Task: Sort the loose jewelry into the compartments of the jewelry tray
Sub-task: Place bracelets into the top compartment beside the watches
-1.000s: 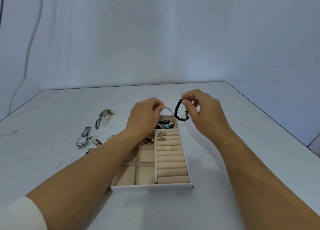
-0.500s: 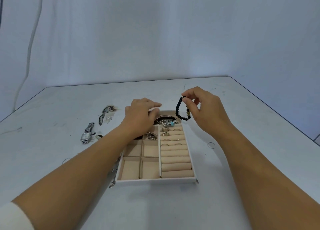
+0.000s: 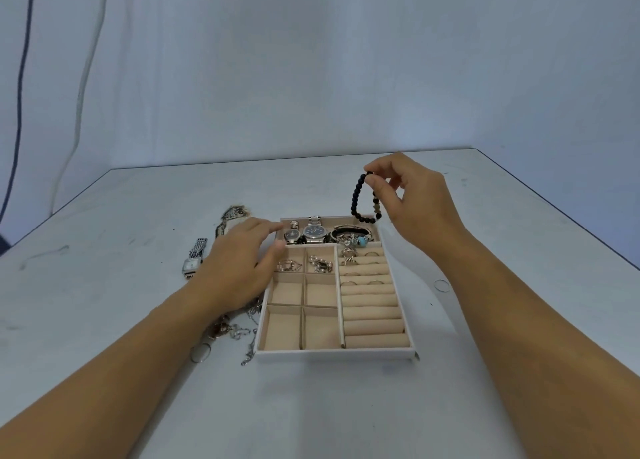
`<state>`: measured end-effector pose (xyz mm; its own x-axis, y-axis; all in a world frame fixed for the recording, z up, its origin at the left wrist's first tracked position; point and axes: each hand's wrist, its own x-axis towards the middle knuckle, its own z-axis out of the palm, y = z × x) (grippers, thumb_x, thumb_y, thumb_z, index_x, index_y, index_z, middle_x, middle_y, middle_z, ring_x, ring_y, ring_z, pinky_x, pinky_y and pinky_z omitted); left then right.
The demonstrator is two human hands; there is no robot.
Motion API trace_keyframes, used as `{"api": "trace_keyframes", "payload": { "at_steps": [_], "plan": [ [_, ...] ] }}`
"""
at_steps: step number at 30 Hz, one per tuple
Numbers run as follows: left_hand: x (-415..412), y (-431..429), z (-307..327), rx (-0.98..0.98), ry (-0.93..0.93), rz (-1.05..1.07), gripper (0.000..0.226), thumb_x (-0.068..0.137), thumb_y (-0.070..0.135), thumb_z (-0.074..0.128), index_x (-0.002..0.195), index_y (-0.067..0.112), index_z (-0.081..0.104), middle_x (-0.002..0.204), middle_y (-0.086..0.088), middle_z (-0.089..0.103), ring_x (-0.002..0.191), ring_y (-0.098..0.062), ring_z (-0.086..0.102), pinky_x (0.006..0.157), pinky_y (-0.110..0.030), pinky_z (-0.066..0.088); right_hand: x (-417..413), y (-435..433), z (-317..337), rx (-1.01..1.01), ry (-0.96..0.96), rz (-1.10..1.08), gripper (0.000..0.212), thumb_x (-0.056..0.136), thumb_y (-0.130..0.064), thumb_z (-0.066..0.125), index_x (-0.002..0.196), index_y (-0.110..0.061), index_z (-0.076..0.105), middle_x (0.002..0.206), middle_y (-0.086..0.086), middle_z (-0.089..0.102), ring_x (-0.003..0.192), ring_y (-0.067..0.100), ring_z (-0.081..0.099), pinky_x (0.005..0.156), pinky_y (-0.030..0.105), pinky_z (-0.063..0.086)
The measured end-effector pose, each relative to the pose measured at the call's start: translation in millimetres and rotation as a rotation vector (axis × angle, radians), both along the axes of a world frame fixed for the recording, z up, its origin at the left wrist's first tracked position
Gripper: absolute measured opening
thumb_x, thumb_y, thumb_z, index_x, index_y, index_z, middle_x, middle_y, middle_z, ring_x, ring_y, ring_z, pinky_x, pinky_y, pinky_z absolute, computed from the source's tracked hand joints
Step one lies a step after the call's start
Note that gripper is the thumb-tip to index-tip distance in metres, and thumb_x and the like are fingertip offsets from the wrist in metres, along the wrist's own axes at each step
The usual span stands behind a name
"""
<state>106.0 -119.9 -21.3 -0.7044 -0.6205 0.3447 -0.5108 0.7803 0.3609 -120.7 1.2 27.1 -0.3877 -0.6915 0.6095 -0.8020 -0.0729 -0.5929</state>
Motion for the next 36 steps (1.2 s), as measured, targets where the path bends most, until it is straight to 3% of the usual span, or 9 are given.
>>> {"api": "trace_keyframes", "payload": {
  "at_steps": [9, 14, 19, 25, 29, 32, 36],
  "plan": [
    [1, -2, -5, 0.045, 0.03, -0.022, 0.053, 0.09, 0.043, 0.033, 0.133, 0.018, 0.051, 0.132, 0.003, 0.052, 0.122, -0.011, 0.045, 0.101, -0.029, 0.033, 11, -12, -5, 0.059, -0.015, 0.035, 0.014, 0.092, -0.026, 0.058, 0.104, -0.024, 0.064, 0.09, -0.011, 0.063, 0.079, 0.008, 0.057, 0.069, 0.013, 0.043],
    [2, -3, -6, 0.039, 0.023, -0.023, 0.053, 0.09, 0.044, 0.034, 0.134, 0.019, 0.05, 0.133, 0.003, 0.051, 0.124, -0.012, 0.043, 0.103, -0.032, 0.033, 4, -17, -24, 0.229, 0.097, -0.005, 0.011, 0.09, -0.031, 0.059, 0.099, -0.028, 0.065, 0.081, -0.022, 0.058, 0.084, 0.009, 0.055, 0.082, 0.034, 0.045],
    [1, -3, -6, 0.041, 0.012, -0.018, 0.055, 0.09, 0.045, 0.032, 0.135, 0.019, 0.05, 0.134, 0.004, 0.05, 0.125, -0.013, 0.042, 0.103, -0.031, 0.031, -1, -22, -29, 0.435, 0.208, -0.124, 0.013, 0.089, -0.038, 0.058, 0.092, -0.034, 0.07, 0.091, -0.011, 0.063, 0.097, 0.017, 0.051, 0.085, 0.041, 0.039],
    [1, -3, -5, 0.055, 0.004, -0.011, 0.056, 0.089, 0.046, 0.032, 0.135, 0.02, 0.049, 0.134, 0.004, 0.05, 0.125, -0.014, 0.042, 0.105, -0.036, 0.034, -3, -28, -29, 0.613, 0.277, -0.195, 0.033, 0.094, -0.049, 0.045, 0.097, -0.029, 0.072, 0.111, 0.001, 0.051, 0.107, 0.023, 0.04, 0.09, 0.043, 0.038],
    [2, -3, -5, 0.05, 0.002, -0.015, 0.056, 0.089, 0.047, 0.032, 0.135, 0.02, 0.049, 0.134, 0.004, 0.05, 0.126, -0.014, 0.041, 0.105, -0.036, 0.033, -4, -22, -26, 0.598, 0.242, -0.148, 0.035, 0.096, -0.045, 0.038, 0.107, -0.029, 0.067, 0.115, 0.0, 0.051, 0.113, 0.024, 0.04, 0.092, 0.043, 0.035],
    [1, -2, -3, 0.046, 0.015, -0.007, 0.055, 0.089, 0.048, 0.034, 0.134, 0.021, 0.051, 0.134, 0.003, 0.051, 0.128, -0.015, 0.039, 0.106, -0.036, 0.031, -10, -9, -17, 0.507, 0.159, -0.084, 0.028, 0.095, -0.041, 0.045, 0.118, -0.034, 0.059, 0.116, -0.003, 0.054, 0.115, 0.022, 0.042, 0.097, 0.045, 0.036],
    [-12, 11, 10, 0.003, 0.056, -0.052, 0.051, 0.089, 0.048, 0.038, 0.13, 0.022, 0.054, 0.127, 0.004, 0.055, 0.122, -0.013, 0.042, 0.102, -0.031, 0.032, -20, 18, 0, 0.482, 0.171, -0.069, 0.026, 0.089, -0.042, 0.056, 0.114, -0.037, 0.06, 0.113, -0.007, 0.053, 0.113, 0.018, 0.045, 0.098, 0.047, 0.04]
  ]
}}
